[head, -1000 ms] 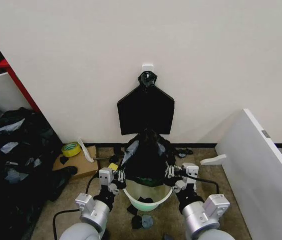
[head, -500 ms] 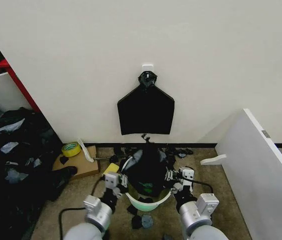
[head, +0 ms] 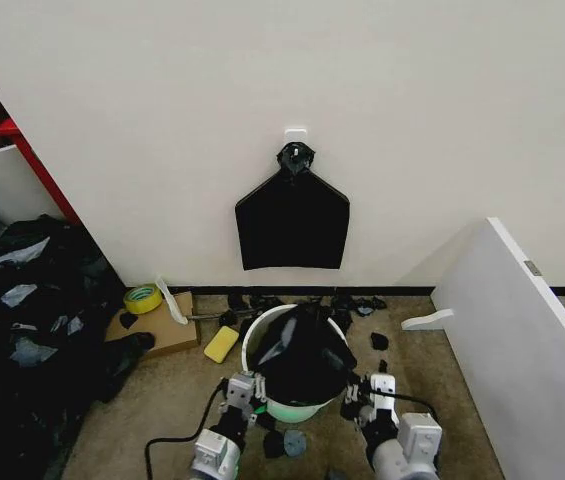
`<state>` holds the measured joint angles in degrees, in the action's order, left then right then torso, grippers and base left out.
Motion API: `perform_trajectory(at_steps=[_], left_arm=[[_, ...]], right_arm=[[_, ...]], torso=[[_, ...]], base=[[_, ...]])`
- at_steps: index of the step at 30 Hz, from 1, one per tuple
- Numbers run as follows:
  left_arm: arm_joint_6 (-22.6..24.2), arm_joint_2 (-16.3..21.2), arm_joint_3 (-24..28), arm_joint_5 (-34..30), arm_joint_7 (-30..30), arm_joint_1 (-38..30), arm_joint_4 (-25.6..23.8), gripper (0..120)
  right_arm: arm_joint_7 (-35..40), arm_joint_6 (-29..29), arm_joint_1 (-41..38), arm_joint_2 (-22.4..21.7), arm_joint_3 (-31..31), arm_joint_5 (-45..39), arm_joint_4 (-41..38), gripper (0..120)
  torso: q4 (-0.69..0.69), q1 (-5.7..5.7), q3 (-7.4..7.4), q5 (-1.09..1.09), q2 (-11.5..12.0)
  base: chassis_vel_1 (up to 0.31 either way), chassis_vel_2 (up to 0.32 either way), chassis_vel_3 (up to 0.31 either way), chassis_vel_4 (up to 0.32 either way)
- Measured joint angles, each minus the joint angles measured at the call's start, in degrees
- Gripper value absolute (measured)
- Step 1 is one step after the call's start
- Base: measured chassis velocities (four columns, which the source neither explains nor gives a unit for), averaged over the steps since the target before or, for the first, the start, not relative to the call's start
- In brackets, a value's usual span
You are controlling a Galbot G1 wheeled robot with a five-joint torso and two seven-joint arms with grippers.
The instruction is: Place the garbage bag over the trash bin.
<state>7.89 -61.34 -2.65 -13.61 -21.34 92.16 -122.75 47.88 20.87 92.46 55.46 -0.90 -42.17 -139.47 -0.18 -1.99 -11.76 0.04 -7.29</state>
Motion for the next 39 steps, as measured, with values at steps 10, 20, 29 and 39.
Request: perform_trajectory(at_steps=[10,20,29,39], left_arm=[[13.38,9.35,3.56,-18.49,-7.93,-4.87,-7.09,0],[16.06,12.49,5.23,-21.43,-11.8,-6.5,-8.32,0],[13.17,11.12,5.69,-18.11,-15.4,-3.82,-5.39,0],[8.4,5.52,6.91,-17.48,-15.9,-7.03,2.74,0]], right_arm=[[-0.02,0.63,-1.33,-4.37,-2.1,-3.41,0.76,0],[1.21,3.25,-2.52,-6.7,-3.82,-5.78,2.12,0],[-0.87,4.26,-4.42,-6.11,-5.28,1.95,7.97,0],[-4.94,1.83,-5.49,-3.74,-6.38,9.13,15.35,0]], torso=[[0.0,0.0,0.0,-0.01,0.0],[0.0,0.0,0.0,-0.01,0.0],[0.0,0.0,0.0,0.0,0.0],[0.0,0.0,0.0,0.0,0.0]], base=[[0.0,0.0,0.0,0.0],[0.0,0.0,0.0,0.0],[0.0,0.0,0.0,0.0],[0.0,0.0,0.0,0.0]])
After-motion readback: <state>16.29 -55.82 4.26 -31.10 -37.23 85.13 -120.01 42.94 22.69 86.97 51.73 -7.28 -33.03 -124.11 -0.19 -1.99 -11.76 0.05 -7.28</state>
